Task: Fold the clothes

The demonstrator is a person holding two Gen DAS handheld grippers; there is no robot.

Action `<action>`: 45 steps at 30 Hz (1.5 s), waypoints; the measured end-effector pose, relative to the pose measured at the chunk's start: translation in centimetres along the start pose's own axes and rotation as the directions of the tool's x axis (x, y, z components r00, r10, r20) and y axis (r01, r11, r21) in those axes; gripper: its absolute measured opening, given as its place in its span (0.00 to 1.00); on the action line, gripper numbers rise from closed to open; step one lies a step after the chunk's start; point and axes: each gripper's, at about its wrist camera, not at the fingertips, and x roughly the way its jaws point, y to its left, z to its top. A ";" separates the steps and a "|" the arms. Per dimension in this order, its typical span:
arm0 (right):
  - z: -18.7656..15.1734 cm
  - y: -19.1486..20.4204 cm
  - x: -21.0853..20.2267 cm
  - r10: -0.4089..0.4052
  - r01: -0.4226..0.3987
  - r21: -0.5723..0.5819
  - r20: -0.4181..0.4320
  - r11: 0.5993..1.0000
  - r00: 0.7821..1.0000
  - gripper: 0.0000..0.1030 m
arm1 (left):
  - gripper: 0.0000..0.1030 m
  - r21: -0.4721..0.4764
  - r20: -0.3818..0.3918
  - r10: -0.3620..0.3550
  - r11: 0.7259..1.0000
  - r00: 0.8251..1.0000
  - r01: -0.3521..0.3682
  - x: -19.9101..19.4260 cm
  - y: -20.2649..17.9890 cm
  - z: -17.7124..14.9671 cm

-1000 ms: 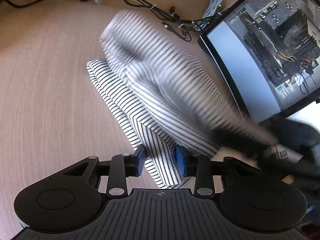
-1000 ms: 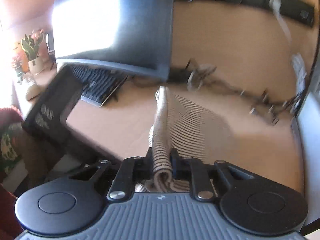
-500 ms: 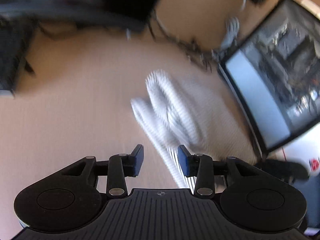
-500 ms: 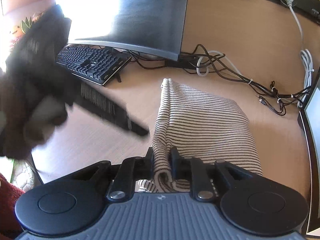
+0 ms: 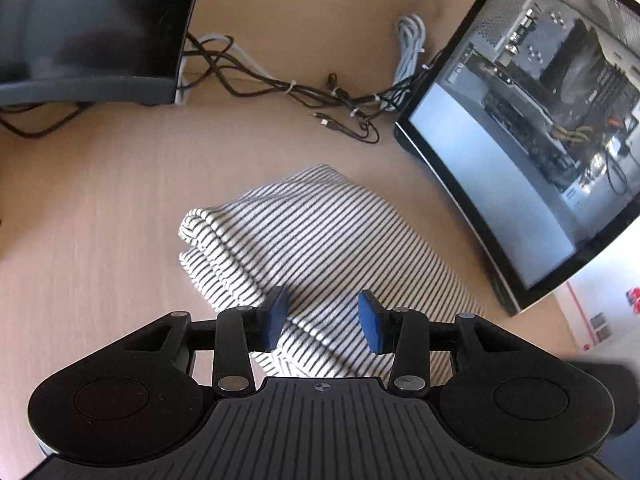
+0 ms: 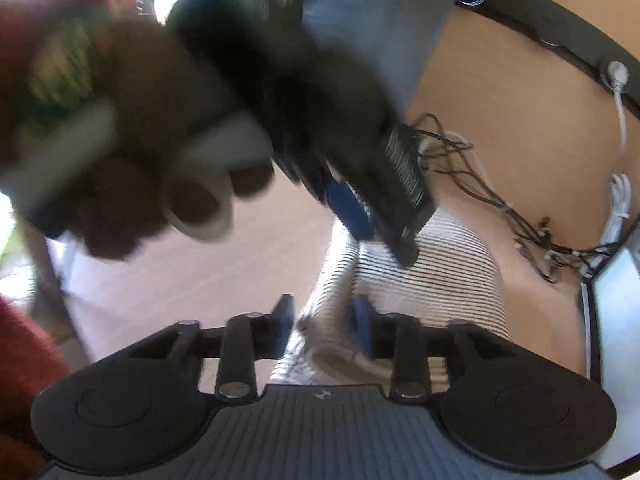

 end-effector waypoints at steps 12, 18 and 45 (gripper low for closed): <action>-0.1 -5.8 0.6 -0.081 0.086 0.215 -0.035 0.973 0.996 1.00 | 0.59 0.030 -0.006 0.052 0.998 0.999 -0.052 0.3 -0.4 -1.4; -0.6 -4.3 2.8 -0.118 0.130 0.112 -0.110 0.985 0.987 1.00 | 0.61 0.010 -0.014 0.046 0.999 0.999 -0.046 0.5 -0.2 -1.5; 4.0 -12.8 8.4 -0.162 0.254 0.328 -0.281 0.910 0.946 1.00 | 0.58 -0.101 0.125 0.036 0.995 0.991 -0.023 -3.5 1.8 2.5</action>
